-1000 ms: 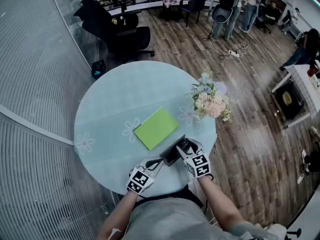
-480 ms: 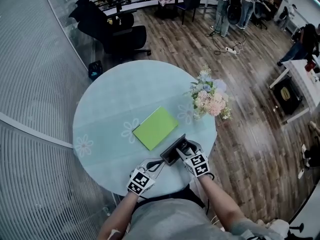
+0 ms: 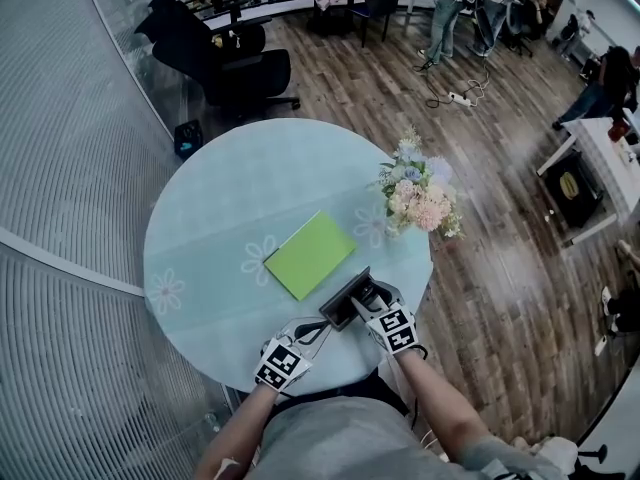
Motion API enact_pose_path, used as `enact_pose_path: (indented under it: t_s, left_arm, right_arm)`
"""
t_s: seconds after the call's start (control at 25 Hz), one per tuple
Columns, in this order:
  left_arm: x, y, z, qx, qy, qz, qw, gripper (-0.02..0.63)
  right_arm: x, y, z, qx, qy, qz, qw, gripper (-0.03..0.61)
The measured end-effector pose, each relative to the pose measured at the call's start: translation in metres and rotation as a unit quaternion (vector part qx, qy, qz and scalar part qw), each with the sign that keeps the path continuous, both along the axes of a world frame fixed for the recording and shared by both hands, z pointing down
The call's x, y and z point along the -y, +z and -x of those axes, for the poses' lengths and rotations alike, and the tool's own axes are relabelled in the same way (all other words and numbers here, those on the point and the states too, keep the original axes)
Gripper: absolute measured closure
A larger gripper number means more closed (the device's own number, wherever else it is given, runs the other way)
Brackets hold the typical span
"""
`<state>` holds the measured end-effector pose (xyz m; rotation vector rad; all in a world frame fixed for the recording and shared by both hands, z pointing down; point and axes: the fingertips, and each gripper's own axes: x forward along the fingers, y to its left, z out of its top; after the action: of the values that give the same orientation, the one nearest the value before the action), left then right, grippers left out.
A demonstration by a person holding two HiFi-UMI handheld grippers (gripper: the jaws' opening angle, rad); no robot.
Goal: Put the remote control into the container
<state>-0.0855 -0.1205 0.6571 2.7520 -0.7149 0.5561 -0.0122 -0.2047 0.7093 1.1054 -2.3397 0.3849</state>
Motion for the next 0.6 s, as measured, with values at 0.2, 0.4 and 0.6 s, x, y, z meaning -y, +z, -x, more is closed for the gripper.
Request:
enact_pose_path:
  t_s: [0.2, 0.4, 0.6]
  left_arm:
    - [-0.007, 0.005, -0.003, 0.000, 0.007, 0.008, 0.9999, 0.617]
    - [-0.016, 0.010, -0.007, 0.002, 0.016, 0.011, 0.9998, 0.615]
    - [-0.015, 0.014, -0.005, 0.006, 0.016, 0.012, 0.9998, 0.615]
  right_arm:
    - [0.003, 0.001, 0.003, -0.001, -0.004, 0.000, 1.000, 0.342]
    - [0.004, 0.002, 0.006, -0.001, 0.000, -0.005, 1.000, 0.342]
    - [0.002, 0.009, 0.006, -0.009, -0.002, -0.001, 1.000, 0.342]
